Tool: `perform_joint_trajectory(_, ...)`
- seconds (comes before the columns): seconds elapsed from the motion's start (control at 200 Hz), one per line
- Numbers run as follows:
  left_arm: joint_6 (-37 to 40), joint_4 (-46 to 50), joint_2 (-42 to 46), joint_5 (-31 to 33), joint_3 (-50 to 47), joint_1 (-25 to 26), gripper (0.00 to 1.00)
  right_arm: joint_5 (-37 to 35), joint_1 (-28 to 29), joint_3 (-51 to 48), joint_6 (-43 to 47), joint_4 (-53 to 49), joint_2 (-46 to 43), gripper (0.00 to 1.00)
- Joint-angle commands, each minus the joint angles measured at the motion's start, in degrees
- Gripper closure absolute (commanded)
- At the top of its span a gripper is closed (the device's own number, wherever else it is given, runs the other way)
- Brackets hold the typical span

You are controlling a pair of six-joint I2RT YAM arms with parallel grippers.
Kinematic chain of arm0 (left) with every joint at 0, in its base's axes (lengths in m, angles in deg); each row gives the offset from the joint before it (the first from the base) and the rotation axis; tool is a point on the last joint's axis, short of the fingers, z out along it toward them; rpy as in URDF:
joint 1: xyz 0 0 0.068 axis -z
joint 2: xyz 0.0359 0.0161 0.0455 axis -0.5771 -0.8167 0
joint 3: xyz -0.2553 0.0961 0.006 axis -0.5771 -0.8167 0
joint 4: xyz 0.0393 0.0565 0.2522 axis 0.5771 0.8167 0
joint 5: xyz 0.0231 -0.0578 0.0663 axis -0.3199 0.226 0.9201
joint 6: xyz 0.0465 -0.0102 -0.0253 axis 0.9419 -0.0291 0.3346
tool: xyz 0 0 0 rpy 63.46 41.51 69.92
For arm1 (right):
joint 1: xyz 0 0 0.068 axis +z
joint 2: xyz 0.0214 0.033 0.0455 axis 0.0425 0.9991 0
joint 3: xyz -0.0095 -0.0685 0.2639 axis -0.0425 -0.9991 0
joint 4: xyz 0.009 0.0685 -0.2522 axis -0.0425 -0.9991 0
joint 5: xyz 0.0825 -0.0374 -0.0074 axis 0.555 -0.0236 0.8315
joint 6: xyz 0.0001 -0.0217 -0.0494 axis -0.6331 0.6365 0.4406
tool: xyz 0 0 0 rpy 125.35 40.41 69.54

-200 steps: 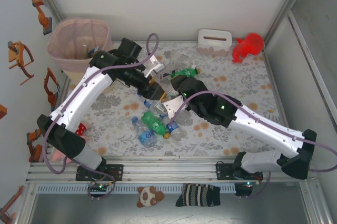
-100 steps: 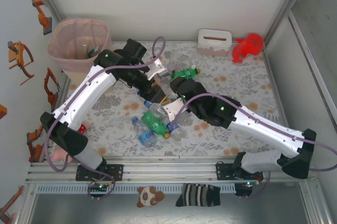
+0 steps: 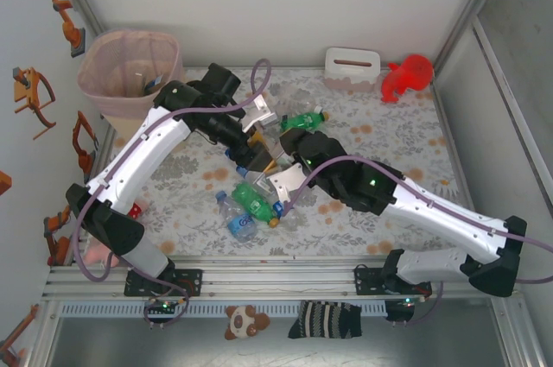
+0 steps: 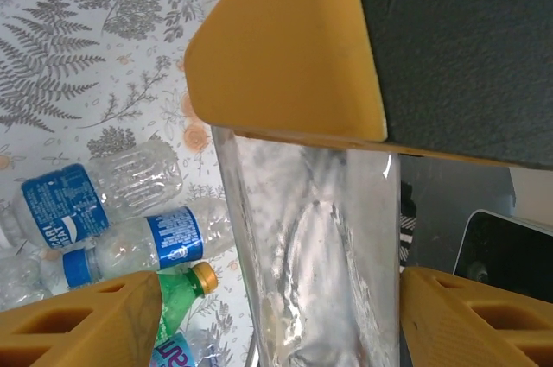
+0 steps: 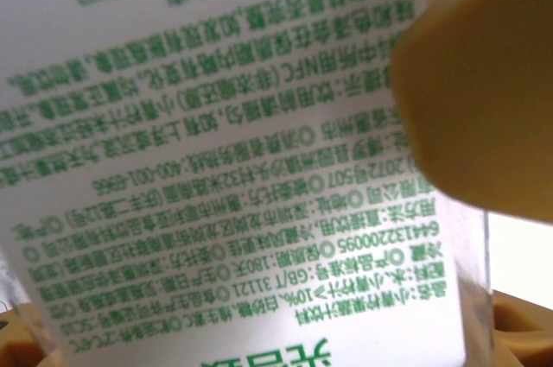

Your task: Put the plastic bottles in the bin

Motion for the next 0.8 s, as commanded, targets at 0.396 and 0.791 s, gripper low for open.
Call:
perform_joint_trajectory(0.396, 5.2, 5.9, 0.2, -4.2, 0.4, 3.1, 0.31, 1.6, -0.5, 1.9, -6.7, 4.6, -1.1, 0.71)
perform_joint_trajectory(0.791, 5.4, 7.1, 6.1, -5.7, -0.7, 3.1, 0.29, 3.3, -1.5, 0.0, -10.4, 4.4, -5.4, 0.71)
